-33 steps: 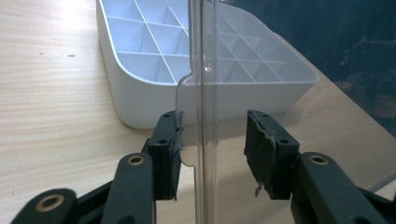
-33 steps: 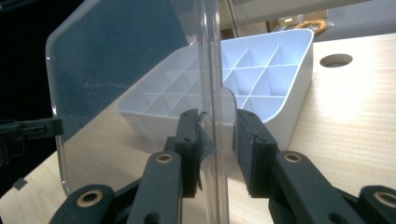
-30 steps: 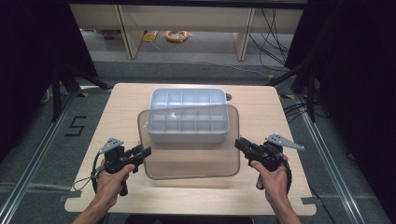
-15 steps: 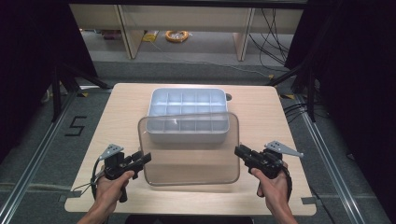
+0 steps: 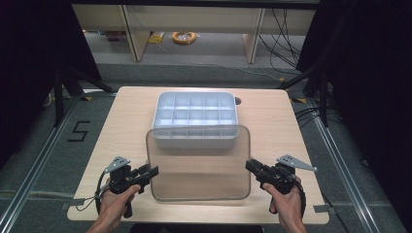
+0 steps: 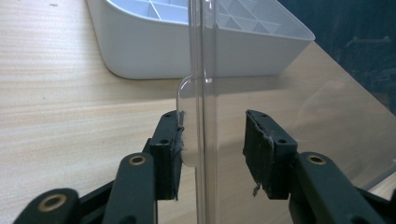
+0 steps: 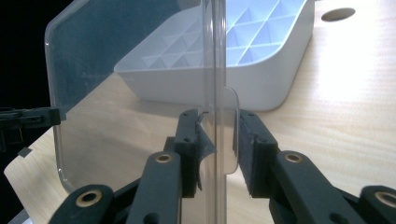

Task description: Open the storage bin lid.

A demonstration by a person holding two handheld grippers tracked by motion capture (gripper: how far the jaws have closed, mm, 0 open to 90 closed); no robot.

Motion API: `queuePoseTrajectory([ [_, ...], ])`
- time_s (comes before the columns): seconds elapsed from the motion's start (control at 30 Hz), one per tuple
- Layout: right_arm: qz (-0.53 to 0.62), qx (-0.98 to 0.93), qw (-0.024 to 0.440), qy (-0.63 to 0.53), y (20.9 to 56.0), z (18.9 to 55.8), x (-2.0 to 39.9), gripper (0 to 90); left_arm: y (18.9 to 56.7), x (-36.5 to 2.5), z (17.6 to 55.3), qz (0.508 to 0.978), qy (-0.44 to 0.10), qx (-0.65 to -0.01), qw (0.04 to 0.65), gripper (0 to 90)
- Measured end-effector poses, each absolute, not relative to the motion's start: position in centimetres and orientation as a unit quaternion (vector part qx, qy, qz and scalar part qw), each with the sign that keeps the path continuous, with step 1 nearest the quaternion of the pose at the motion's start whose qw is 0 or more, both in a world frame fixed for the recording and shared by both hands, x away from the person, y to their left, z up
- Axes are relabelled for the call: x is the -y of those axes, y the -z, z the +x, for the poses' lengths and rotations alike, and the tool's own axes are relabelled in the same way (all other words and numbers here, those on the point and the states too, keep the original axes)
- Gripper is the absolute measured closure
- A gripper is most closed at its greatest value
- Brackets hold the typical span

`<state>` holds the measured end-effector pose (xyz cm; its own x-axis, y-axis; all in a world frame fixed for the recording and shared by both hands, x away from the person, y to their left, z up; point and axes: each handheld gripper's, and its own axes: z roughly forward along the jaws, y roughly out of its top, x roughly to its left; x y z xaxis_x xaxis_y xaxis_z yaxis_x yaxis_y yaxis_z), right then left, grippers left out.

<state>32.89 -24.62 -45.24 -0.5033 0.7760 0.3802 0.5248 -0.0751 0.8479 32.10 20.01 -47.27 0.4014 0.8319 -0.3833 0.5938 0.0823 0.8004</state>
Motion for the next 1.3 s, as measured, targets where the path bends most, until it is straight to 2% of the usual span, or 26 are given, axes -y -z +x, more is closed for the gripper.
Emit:
queuePoseTrajectory([
  [0.07,0.501,-0.668,0.096,-0.542,45.2,32.5,24.5,71.8,47.4,-20.0,32.0,0.667,-0.113,-0.533,0.507,57.2],
  [0.2,0.498,-0.673,0.103,-0.538,45.7,32.4,24.6,71.7,47.7,-20.0,31.8,0.668,-0.114,-0.536,0.504,57.3],
  [0.23,0.509,-0.667,0.089,-0.536,45.6,32.2,24.4,71.7,47.7,-20.0,31.7,0.670,-0.113,-0.537,0.501,57.1],
  [0.3,0.495,-0.675,0.102,-0.537,45.9,32.3,24.6,71.7,47.7,-20.1,31.7,0.668,-0.111,-0.538,0.501,56.9],
  [0.33,0.506,-0.669,0.090,-0.537,46.0,32.1,24.4,71.7,47.7,-20.2,31.6,0.669,-0.112,-0.537,0.501,57.0],
  [0.5,0.498,-0.676,0.096,-0.535,46.3,32.1,24.3,71.7,47.8,-20.6,31.3,0.667,-0.112,-0.539,0.502,56.9],
  [0.53,0.500,-0.673,0.085,-0.539,46.2,32.0,24.2,71.8,47.7,-20.7,31.3,0.667,-0.111,-0.541,0.500,57.0],
  [0.57,0.491,-0.678,0.099,-0.538,46.4,32.1,24.2,71.8,47.7,-20.8,31.3,0.667,-0.112,-0.541,0.500,56.9],
  [0.67,0.508,-0.668,0.069,-0.540,46.2,32.0,23.5,71.8,47.7,-21.2,31.2,0.665,-0.115,-0.544,0.499,56.9],
  [0.8,0.499,-0.679,0.075,-0.533,46.5,32.4,23.2,71.8,47.8,-21.7,31.1,0.664,-0.115,-0.547,0.496,56.8],
  [0.83,0.511,-0.671,0.058,-0.535,46.4,32.3,22.9,71.8,47.8,-21.9,31.1,0.664,-0.115,-0.549,0.495,56.7],
  [0.87,0.500,-0.678,0.070,-0.534,46.6,32.5,22.9,71.7,47.8,-22.1,31.1,0.662,-0.112,-0.551,0.496,56.7],
  [0.9,0.510,-0.675,0.056,-0.531,46.5,32.4,22.6,71.7,47.9,-22.3,31.0,0.661,-0.112,-0.551,0.496,56.6],
  [0.93,0.496,-0.685,0.073,-0.528,46.7,32.7,22.6,71.7,47.9,-22.4,31.0,0.661,-0.111,-0.552,0.496,56.6],
  [1.0,0.514,-0.679,0.049,-0.522,46.6,32.5,22.2,71.8,47.8,-22.8,30.9,0.659,-0.115,-0.558,0.491,56.6],
  [1.03,0.497,-0.687,0.063,-0.526,46.9,32.8,22.1,71.7,47.9,-22.9,30.8,0.659,-0.116,-0.557,0.492,56.6],
  [1.27,0.506,-0.689,0.036,-0.518,47.2,32.9,20.8,71.2,48.0,-24.1,30.4,0.655,-0.116,-0.566,0.486,56.3],
  [1.3,0.493,-0.695,0.046,-0.521,47.4,33.1,20.7,71.2,48.1,-24.3,30.4,0.653,-0.115,-0.565,0.492,56.3],
])
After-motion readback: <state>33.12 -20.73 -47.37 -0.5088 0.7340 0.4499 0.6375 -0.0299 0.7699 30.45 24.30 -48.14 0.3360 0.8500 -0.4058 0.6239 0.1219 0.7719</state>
